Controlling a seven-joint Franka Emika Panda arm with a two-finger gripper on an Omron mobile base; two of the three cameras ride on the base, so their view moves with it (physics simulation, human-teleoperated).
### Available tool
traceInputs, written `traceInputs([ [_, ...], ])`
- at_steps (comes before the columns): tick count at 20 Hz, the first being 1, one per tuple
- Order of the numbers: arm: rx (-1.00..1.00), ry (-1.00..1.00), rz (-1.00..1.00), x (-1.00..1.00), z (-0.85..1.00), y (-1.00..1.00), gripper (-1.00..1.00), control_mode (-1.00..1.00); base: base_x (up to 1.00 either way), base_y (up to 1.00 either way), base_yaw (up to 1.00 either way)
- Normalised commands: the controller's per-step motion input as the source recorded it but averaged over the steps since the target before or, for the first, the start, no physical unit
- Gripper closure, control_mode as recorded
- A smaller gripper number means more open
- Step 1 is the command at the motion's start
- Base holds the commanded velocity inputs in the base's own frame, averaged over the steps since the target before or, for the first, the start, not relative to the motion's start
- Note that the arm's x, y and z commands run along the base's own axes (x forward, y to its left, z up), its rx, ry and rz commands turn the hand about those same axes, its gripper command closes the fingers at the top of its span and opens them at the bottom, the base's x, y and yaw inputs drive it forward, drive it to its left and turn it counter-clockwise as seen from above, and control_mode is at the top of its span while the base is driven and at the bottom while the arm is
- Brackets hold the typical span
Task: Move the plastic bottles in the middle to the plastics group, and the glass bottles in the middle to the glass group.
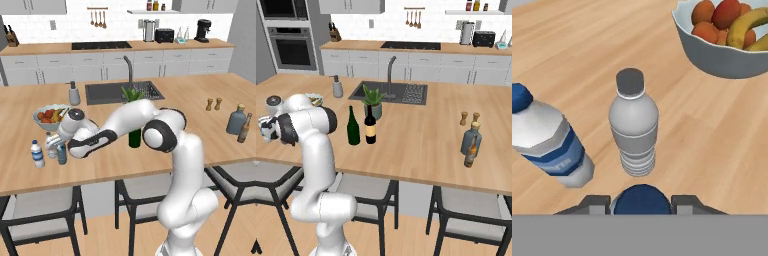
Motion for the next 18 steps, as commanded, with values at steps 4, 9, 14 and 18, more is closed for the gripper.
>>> traceInputs([
  [4,0.0,0.05,0.0,0.17,-0.32,0.06,1.0,-1.0,0.0,0.0,0.0],
  [9,-0.02,0.09,0.0,0.0,-0.38,-0.08,1.0,-1.0,0.0,0.0,0.0],
  [14,-0.02,0.07,0.0,0.0,-0.37,-0.18,-1.0,-1.0,0.0,0.0,0.0],
  [18,-0.01,0.0,0.0,-0.06,-0.22,-0.1,-1.0,-1.0,0.0,0.0,0.0],
])
